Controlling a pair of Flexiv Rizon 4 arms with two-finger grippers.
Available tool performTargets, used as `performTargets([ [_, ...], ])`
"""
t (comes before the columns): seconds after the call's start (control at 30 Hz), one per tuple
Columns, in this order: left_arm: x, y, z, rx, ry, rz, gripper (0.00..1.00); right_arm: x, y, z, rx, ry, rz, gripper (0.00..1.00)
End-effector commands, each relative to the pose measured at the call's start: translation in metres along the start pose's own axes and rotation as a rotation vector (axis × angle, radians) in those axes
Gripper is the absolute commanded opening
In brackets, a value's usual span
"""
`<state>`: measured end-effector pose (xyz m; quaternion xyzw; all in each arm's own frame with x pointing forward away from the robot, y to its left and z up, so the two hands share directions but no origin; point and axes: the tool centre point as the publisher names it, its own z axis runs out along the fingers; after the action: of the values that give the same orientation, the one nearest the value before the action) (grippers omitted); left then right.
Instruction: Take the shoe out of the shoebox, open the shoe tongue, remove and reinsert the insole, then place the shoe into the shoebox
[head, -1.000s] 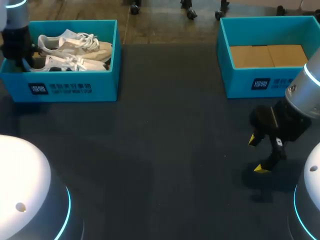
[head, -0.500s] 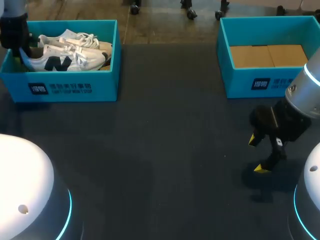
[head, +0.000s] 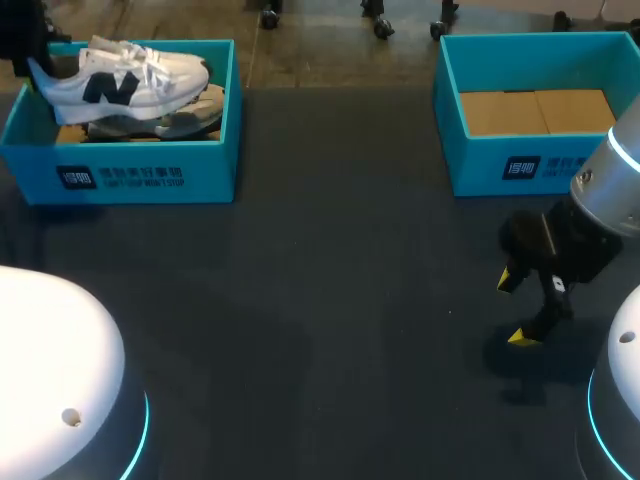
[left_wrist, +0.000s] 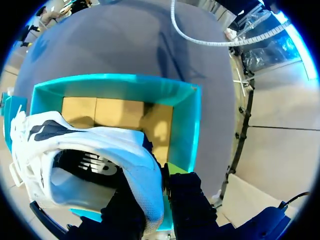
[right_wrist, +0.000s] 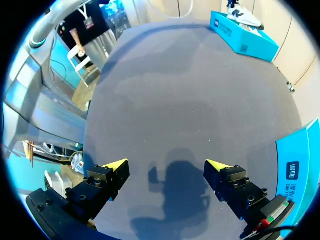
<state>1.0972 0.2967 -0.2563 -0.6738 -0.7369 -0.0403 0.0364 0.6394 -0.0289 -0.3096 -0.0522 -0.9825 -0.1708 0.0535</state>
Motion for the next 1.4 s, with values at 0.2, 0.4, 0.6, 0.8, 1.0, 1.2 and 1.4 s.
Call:
performTargets([
  [0.2,-0.006,-0.024,-0.094,-0.085,-0.044,0.039,0.00,0.001,0.000,0.000,0.003,-0.001,0.001,1.00],
  [0.4,-0.013,-0.027,-0.107,-0.124,-0.021,-0.009,0.00,0.001,0.000,0.000,0.003,-0.001,0.001,1.00],
  [0.6,-0.013,-0.027,-0.107,-0.124,-0.021,-0.009,0.00,0.001,0.000,0.000,0.003,-0.001,0.001,1.00],
  [0.8,-0.023,-0.078,-0.081,-0.050,-0.015,0.038,0.00,0.001,0.000,0.000,0.003,-0.001,0.001,1.00],
  [1.0,-0.038,-0.143,-0.093,-0.090,-0.006,0.080,0.00,0.001,0.000,0.000,0.003,-0.001,0.001,1.00],
  [1.2,-0.042,-0.188,-0.105,-0.102,0.007,0.075,0.00,0.001,0.000,0.000,0.003,-0.001,0.001,1.00],
  [1.4,-0.059,-0.236,-0.100,-0.099,0.050,0.068,0.00,0.001,0.000,0.000,0.003,-0.001,0.001,1.00],
])
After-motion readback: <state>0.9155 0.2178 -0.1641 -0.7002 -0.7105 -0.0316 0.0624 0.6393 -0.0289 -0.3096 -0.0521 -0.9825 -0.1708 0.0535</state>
